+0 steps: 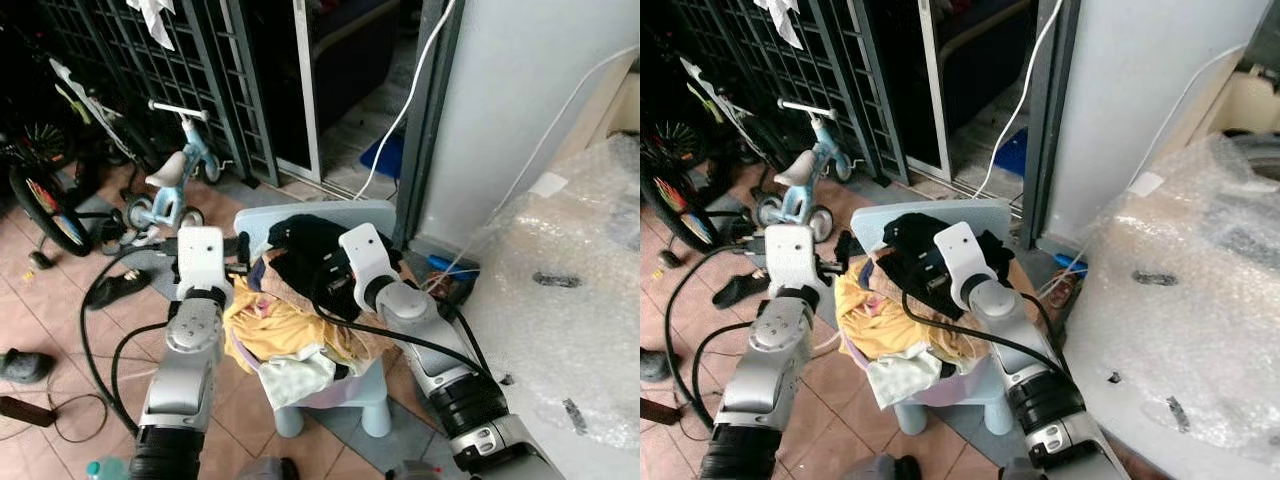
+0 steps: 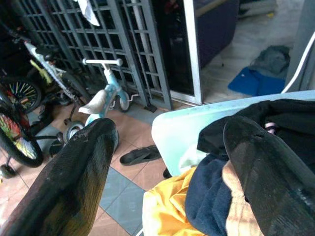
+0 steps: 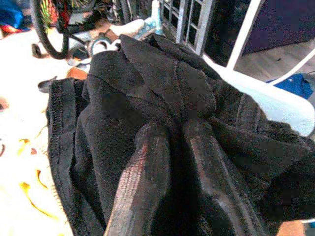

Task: Clothes washing

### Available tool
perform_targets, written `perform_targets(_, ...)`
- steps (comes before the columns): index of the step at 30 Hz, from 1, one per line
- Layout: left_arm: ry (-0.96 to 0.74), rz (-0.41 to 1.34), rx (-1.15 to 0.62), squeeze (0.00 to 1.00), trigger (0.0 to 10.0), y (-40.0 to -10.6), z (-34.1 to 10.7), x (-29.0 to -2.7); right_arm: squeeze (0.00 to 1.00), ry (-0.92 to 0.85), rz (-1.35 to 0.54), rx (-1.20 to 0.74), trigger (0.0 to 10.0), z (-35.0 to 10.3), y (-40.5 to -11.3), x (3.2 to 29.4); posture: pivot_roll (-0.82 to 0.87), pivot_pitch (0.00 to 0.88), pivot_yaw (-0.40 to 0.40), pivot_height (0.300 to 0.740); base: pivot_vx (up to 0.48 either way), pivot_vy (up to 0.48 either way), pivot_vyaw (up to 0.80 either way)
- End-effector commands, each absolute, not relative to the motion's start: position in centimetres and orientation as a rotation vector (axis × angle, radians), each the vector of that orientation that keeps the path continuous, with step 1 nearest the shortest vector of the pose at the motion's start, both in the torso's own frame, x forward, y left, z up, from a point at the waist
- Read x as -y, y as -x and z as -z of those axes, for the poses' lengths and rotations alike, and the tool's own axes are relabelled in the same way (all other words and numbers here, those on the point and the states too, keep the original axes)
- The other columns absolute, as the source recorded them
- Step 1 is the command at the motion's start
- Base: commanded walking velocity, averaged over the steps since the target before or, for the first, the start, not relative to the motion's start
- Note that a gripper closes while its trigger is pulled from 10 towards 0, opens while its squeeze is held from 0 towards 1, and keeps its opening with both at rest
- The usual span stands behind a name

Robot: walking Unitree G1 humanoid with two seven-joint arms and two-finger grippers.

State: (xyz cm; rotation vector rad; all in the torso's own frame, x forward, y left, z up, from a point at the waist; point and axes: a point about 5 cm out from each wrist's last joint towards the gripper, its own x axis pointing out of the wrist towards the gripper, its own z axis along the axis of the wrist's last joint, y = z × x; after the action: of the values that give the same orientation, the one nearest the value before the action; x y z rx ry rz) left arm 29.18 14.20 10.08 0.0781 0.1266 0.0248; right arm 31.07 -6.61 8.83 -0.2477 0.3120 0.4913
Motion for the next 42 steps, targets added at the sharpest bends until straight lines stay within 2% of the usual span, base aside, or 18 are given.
perform_targets(1,-0.083,-0.027,-0.122,0.00,10.0,-29.5,-10.2,-14.5,0.00,0.253,-0.502,-0.349,0.0,-8.2,-31.0,6.5,-0.28,0.035,0.191,0.740,0.000,0.000,0.00)
perform_targets(5,-0.077,-0.016,-0.118,0.00,10.0,-29.8,-10.2,-14.2,0.00,0.253,-0.503,-0.346,0.0,-8.4,-31.0,6.5,-0.27,0.026,0.181,0.740,0.000,0.000,0.00)
perform_targets(6,-0.068,-0.026,-0.094,0.00,10.0,-30.3,-10.8,-14.1,0.00,0.244,-0.513,-0.335,0.0,-8.6,-30.9,6.2,-0.21,0.000,0.149,0.740,0.000,0.000,0.00)
perform_targets(12,-0.080,-0.084,-0.067,0.00,10.0,-30.2,-11.2,-14.9,0.00,0.227,-0.517,-0.306,0.0,-9.2,-31.3,5.9,-0.13,0.000,0.084,0.740,0.000,0.000,0.00)
perform_targets(25,-0.098,-0.156,-0.043,0.00,10.0,-28.9,-11.5,-16.3,0.00,0.246,-0.535,-0.264,0.0,-10.5,-32.0,5.4,-0.06,0.000,0.032,0.740,0.000,0.000,0.00)
perform_targets(30,-0.106,-0.186,-0.045,0.00,10.0,-28.2,-11.2,-16.7,0.00,0.159,-0.448,-0.086,0.0,-12.8,-32.0,6.1,-0.04,0.000,0.027,0.740,0.000,0.000,0.00)
perform_targets(34,-0.107,-0.203,-0.060,0.00,10.0,-27.5,-10.8,-16.8,0.00,0.061,-0.331,0.141,0.0,-16.7,-31.7,8.2,-0.03,0.000,0.013,0.740,0.000,0.000,0.00)
perform_targets(37,-0.109,-0.203,-0.064,0.00,10.0,-27.2,-10.6,-16.7,0.00,0.042,-0.291,0.214,0.0,-17.9,-31.4,9.1,-0.03,0.000,0.011,0.740,0.000,0.000,0.00)
perform_targets(40,-0.111,-0.194,-0.065,0.00,10.0,-27.4,-10.7,-16.3,0.00,0.044,-0.252,0.379,0.0,-20.9,-31.0,10.3,-0.03,0.000,0.008,0.740,0.000,0.000,0.00)
perform_targets(42,-0.106,-0.187,-0.059,0.00,10.0,-27.6,-10.9,-16.1,0.00,0.037,-0.235,0.406,0.0,-21.7,-31.1,10.8,-0.03,0.000,0.011,0.740,0.000,0.000,0.00)
